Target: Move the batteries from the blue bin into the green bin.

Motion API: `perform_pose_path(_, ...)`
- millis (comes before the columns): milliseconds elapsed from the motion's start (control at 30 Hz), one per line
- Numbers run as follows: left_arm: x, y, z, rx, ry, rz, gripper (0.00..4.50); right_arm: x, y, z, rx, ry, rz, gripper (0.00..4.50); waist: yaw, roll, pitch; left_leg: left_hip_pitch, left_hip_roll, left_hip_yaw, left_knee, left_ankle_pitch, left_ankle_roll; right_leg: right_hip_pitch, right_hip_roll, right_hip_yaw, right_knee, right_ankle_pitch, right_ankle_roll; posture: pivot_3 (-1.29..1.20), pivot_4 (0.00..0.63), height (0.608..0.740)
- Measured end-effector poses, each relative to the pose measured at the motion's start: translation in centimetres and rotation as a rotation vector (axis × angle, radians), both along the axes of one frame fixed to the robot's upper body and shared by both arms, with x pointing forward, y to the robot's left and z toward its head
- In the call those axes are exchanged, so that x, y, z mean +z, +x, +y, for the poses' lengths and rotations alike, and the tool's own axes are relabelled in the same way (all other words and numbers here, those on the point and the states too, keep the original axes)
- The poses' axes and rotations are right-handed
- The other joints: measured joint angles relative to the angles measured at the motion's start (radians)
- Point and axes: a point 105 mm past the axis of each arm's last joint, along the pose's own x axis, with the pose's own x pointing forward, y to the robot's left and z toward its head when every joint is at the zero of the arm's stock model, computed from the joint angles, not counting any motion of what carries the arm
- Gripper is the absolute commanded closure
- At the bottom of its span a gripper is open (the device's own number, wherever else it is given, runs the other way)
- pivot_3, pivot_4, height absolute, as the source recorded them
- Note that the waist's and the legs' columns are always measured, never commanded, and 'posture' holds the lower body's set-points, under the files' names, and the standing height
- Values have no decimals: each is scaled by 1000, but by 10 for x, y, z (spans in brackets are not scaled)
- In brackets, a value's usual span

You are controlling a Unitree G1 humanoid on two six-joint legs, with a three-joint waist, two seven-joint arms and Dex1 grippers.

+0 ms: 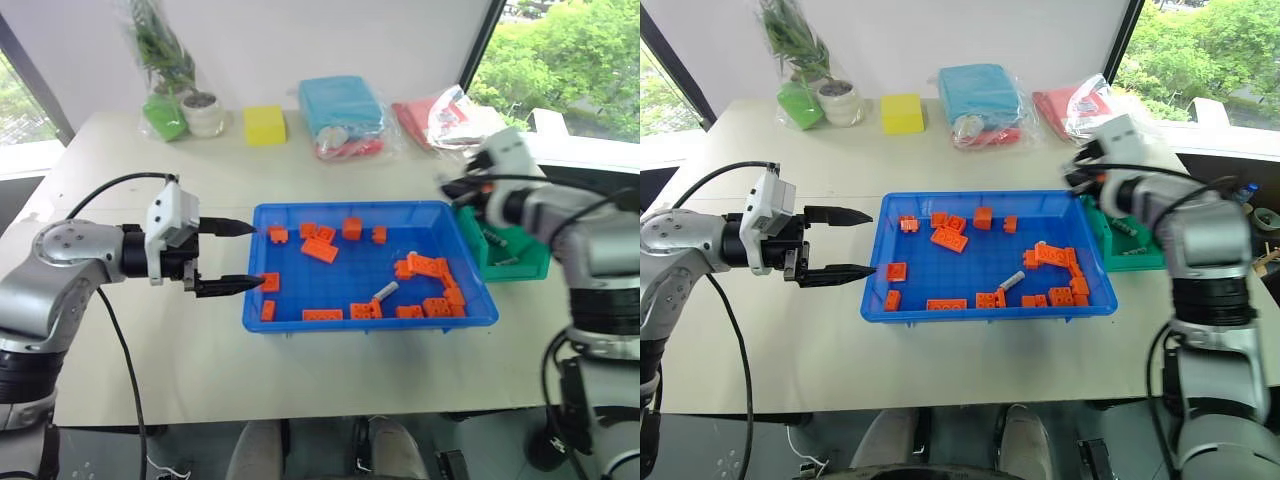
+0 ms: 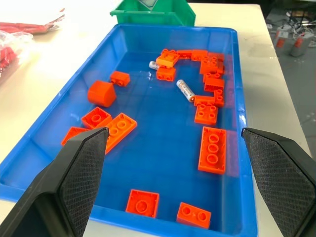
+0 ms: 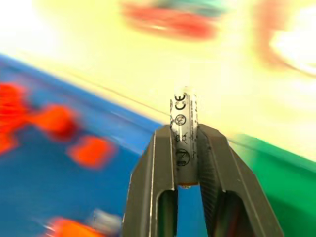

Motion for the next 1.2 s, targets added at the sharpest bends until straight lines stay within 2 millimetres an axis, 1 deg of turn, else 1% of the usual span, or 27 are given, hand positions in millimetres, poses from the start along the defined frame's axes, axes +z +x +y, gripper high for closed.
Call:
perform_pose_path(33, -1, 0, -2, -6, -4, 0, 0, -6, -3, -8, -11, -10, 23, 4438, -3, 0, 0, 0, 0, 0, 0, 0, 0, 0, 0, 0, 0, 1, 2, 0, 150, 704)
perform_pose_path(100, -4, -1, -4, -17, -5, 10, 0, -21, -8, -20, -38, -17, 78, 3412, -6, 1, 1, 0, 1, 1, 0, 0, 0, -1, 0, 0, 1, 1, 2, 0, 150, 704)
perform_pose_path(133, -4, -1, -5, -20, -4, 13, 0, -26, -9, -23, -48, -20, 92, 3131, -8, 2, 1, 0, 1, 1, 0, 0, 0, -1, 0, 0, 1, 1, 2, 0, 150, 704)
perform_pose_path(200, -4, -1, -5, -23, -4, 12, 0, -29, -10, -27, -64, -22, 103, 2090, -10, 3, 2, 0, 1, 1, 0, 0, 0, -1, 0, 0, 1, 1, 3, 0, 150, 704)
perform_pose_path(267, -4, -1, -6, -26, -6, 11, 0, -27, -9, -26, -57, -30, 87, 1143, -7, 3, 2, 0, 1, 1, 1, 0, 0, -1, 0, 0, 1, 1, 3, 0, 150, 704)
perform_pose_path(333, -4, 0, -6, -28, -10, 13, 0, -24, -7, -22, -26, -45, 63, 1143, -6, 3, 2, 0, 1, 1, 1, 0, 0, -1, 0, 0, 1, 1, 2, 0, 150, 704)
perform_pose_path(400, -4, 0, -7, -32, -11, 12, 0, -16, -5, -9, 86, -75, 5, 1143, -4, 4, 2, 0, 1, 1, 1, 0, 0, -1, 0, 0, 0, 1, 2, 0, 150, 704)
perform_pose_path(433, -4, 0, -7, -33, -11, 12, 0, -13, -4, -5, 111, -80, -10, 1143, -4, 4, 2, 0, 1, 1, 1, 0, 0, -1, 0, 0, 0, 1, 3, 0, 150, 704)
perform_pose_path(500, -2, 0, -8, -40, -10, 7, 0, -1, -7, 14, 282, -124, -51, 1143, -1, 4, 3, 0, 1, 1, 1, 0, 0, -1, 0, 0, 0, 1, 2, 0, 150, 704)
perform_pose_path(567, 1, 1, -8, -46, -9, -1, 0, 3, -16, 38, 500, -180, -55, 1143, 0, 4, 2, 1, 1, 0, 1, 0, 0, -2, 0, 0, 0, 1, 2, 0, 150, 704)
perform_pose_path(600, 2, 1, -8, -47, -9, -3, 0, 0, -22, 48, 599, -203, -39, 1143, 0, 3, 2, 1, 1, 0, 1, 0, 0, -2, 0, 0, 0, 1, 2, 0, 150, 704)
perform_pose_path(667, 3, 1, -9, -53, -8, -6, 0, -18, -35, 69, 809, -248, 33, 1143, 0, 2, 2, 1, 1, 0, 1, 0, 0, -2, 0, 0, -1, 1, 2, 0, 150, 704)
perform_pose_path(700, 4, 1, -9, -54, -8, -6, 0, -25, -39, 74, 861, -260, 61, 1143, 0, 3, 2, 1, 1, 0, 1, 0, 0, -2, 0, 0, 0, 1, 2, 0, 150, 704)
perform_pose_path(733, 3, 1, -9, -54, -7, -3, 0, -36, -42, 78, 932, -288, 105, 1143, 1, 3, 2, 1, 1, 0, 1, 0, 0, -2, 0, 0, 0, 1, 2, 0, 150, 704)
perform_pose_path(800, 3, 1, -9, -55, -6, -1, 0, -52, -45, 82, 1008, -324, 165, 1143, 1, 2, 2, 1, 1, 0, 2, 0, 0, -2, 0, 0, 0, 1, 2, 0, 150, 704)
perform_pose_path(867, 3, 1, -10, -54, -5, 0, 0, -68, -48, 90, 1096, -357, 207, 1143, 0, 2, 2, 1, 1, 0, 2, 0, 0, -1, 0, 0, 1, 1, 3, 0, 150, 704)
perform_pose_path(967, 3, -2, -12, -58, 0, -4, 0, -85, -51, 98, 1162, -376, 244, 1143, 1, 3, 2, 1, 1, 0, 2, 0, 0, 1, 0, 0, 1, 1, 3, 0, 150, 704)
perform_pose_path(1133, -2, -5, -10, -48, 13, 15, 0, -93, -47, 103, 1201, -421, 245, 1143, 1, 3, 2, 2, 1, 0, 2, 0, 0, 2, 0, 0, 2, 2, 3, 0, 150, 704)
perform_pose_path(1200, -3, -5, -9, -42, 12, 22, 0, -103, -46, 108, 1223, -424, 254, 1143, 1, 1, 2, 2, 1, 0, 2, 0, 0, 2, 0, 0, 2, 1, 3, 0, 150, 704)
